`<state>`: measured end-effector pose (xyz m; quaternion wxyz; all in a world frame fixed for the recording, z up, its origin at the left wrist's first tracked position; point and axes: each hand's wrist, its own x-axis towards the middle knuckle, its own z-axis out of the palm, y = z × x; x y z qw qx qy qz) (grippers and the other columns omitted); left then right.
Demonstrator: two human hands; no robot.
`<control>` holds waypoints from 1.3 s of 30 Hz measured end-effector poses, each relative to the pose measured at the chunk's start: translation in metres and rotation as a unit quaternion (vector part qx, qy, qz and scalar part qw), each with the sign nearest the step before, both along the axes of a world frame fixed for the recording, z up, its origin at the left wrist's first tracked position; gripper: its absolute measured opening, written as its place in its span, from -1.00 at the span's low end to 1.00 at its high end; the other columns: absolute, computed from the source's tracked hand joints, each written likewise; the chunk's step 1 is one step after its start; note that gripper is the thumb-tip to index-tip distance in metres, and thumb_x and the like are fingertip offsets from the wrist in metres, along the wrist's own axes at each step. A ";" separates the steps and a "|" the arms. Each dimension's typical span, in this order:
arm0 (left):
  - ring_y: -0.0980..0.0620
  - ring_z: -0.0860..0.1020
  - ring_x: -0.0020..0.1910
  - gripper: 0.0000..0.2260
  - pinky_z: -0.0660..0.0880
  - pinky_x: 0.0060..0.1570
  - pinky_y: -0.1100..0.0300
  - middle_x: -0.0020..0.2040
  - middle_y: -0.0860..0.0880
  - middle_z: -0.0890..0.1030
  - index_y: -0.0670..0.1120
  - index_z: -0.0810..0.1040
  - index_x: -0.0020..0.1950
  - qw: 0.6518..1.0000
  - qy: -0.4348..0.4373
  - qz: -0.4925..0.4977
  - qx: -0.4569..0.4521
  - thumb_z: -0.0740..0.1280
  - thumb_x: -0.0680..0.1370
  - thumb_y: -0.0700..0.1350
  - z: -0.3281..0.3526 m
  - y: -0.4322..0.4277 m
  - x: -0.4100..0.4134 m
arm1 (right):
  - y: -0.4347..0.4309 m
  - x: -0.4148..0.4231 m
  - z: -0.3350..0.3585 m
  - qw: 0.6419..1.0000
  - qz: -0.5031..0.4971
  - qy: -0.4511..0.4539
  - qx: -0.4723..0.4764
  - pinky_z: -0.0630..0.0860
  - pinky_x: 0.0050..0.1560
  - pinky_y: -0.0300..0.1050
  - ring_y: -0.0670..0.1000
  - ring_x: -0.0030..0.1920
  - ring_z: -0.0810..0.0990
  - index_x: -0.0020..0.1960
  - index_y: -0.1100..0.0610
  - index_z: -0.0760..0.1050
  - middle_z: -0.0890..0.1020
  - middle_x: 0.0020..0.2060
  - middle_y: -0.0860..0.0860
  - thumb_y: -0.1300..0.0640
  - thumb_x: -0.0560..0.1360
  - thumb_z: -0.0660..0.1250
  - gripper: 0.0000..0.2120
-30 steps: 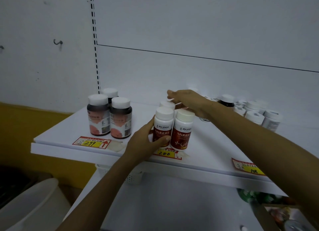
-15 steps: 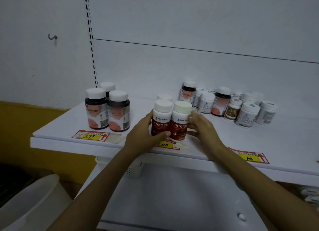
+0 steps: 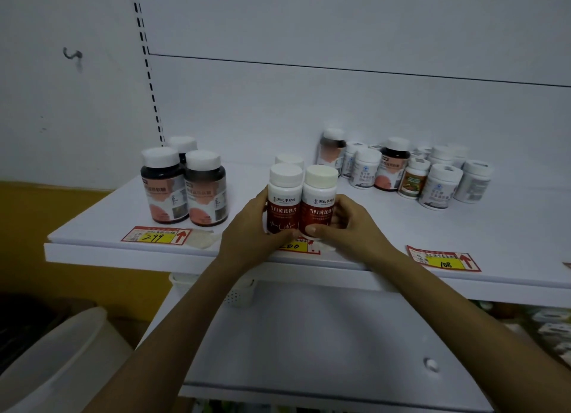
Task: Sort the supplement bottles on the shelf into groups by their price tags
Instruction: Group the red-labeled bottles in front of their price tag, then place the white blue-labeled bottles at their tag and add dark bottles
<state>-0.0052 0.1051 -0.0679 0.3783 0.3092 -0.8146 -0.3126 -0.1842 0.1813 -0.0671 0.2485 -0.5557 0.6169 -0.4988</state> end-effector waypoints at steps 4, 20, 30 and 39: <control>0.25 0.38 0.14 -0.36 0.25 -0.05 0.57 0.32 0.04 0.46 0.00 0.29 0.39 1.000 0.002 -0.006 -0.005 0.47 0.37 -0.02 -0.004 -0.005 -0.001 | -0.002 0.000 -0.002 1.000 -0.003 -0.005 0.000 0.58 0.07 -0.14 -0.06 0.07 0.63 0.23 0.02 0.41 0.62 0.09 -0.07 0.08 0.32 0.52 -0.47; -0.02 0.17 0.48 -0.04 0.18 0.43 -0.06 0.51 -0.05 0.19 -0.04 0.03 0.52 0.985 -0.002 0.121 -0.126 0.40 0.30 0.31 -0.011 0.001 -0.006 | 0.004 0.004 0.007 0.999 -0.018 0.029 0.005 0.56 0.15 -0.05 -0.07 0.12 0.58 0.33 0.04 0.33 0.57 0.17 -0.02 -0.02 0.30 0.54 -0.32; -0.06 0.15 0.44 -0.29 0.16 0.38 -0.03 0.46 -0.20 0.26 -0.10 0.12 0.44 0.922 0.042 0.163 -0.348 0.28 0.42 0.20 0.029 0.057 -0.048 | 0.017 -0.038 0.044 0.998 0.000 0.061 -0.017 0.40 0.13 -0.28 -0.06 0.22 0.47 0.43 0.06 0.23 0.47 0.28 0.00 -0.02 0.36 0.49 -0.26; 0.02 0.16 0.45 -0.31 0.08 0.42 0.16 0.47 -0.13 0.27 -0.13 0.14 0.46 0.942 0.030 0.099 -0.319 0.33 0.45 0.11 0.030 0.095 -0.180 | 0.064 -0.154 0.053 0.991 -0.109 0.040 -0.065 0.51 -0.01 -0.34 -0.08 0.04 0.59 0.21 0.12 0.49 0.62 0.08 0.01 0.08 0.43 0.44 -0.62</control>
